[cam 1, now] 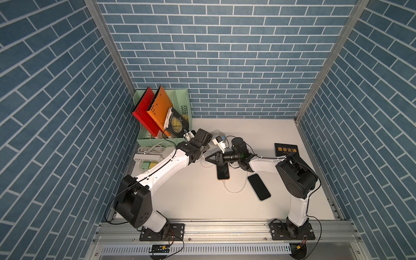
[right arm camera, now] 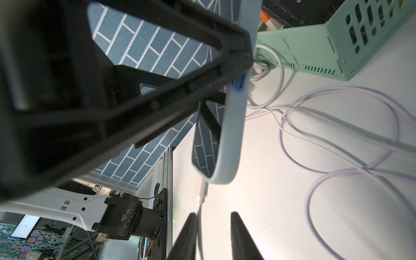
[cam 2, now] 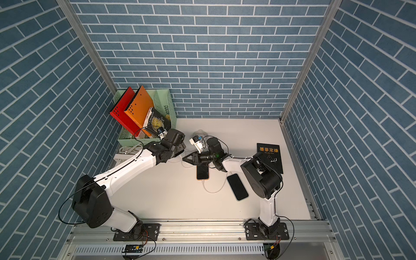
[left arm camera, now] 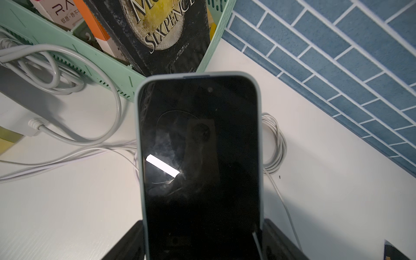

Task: Unplug the charging cable from the phone
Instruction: Remove the charging cable from the phone.

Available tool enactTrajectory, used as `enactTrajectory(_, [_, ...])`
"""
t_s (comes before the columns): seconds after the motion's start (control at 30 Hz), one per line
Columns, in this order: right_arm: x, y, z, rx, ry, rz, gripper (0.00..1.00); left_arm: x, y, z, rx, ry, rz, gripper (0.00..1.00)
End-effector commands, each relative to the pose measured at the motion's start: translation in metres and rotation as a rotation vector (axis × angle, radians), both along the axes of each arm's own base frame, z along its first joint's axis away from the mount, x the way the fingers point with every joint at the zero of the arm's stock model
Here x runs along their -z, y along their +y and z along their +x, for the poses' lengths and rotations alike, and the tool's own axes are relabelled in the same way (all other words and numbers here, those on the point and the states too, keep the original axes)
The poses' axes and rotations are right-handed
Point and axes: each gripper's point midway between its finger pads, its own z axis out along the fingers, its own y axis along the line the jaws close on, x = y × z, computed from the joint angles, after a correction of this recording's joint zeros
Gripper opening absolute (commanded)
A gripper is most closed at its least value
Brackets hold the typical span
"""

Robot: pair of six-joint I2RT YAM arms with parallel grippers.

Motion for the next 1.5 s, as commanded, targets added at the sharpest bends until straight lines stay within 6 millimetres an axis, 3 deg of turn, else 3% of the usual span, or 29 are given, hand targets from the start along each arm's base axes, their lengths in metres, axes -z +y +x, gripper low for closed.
enactTrajectory(0.0, [-0.007,0.008,0.0,-0.025,-0.022,0.027,0.32,-0.017,0.008,0.005,-0.042,-0.067,-0.018,0.32])
enactTrajectory(0.1, [-0.007,0.01,-0.001,-0.032,-0.02,0.027,0.38,-0.015,0.008,0.004,-0.045,-0.065,-0.02,0.32])
enactTrajectory(0.3, [-0.007,0.011,-0.002,-0.04,-0.019,0.029,0.35,-0.015,0.007,0.005,-0.048,-0.068,-0.026,0.32])
enactTrajectory(0.37, [-0.007,0.011,-0.002,-0.042,-0.019,0.029,0.3,-0.015,0.008,0.005,-0.05,-0.068,-0.027,0.32])
enactTrajectory(0.53, [-0.007,0.011,-0.002,-0.045,-0.02,0.031,0.07,-0.015,0.01,0.005,-0.055,-0.069,-0.022,0.32])
enactTrajectory(0.63, [-0.007,0.011,-0.002,-0.046,-0.022,0.031,0.0,-0.016,0.012,0.006,-0.062,-0.071,-0.023,0.3])
enactTrajectory(1.47, [-0.005,0.004,-0.014,-0.076,-0.017,0.03,0.0,-0.03,0.048,0.009,-0.158,-0.106,-0.005,0.27])
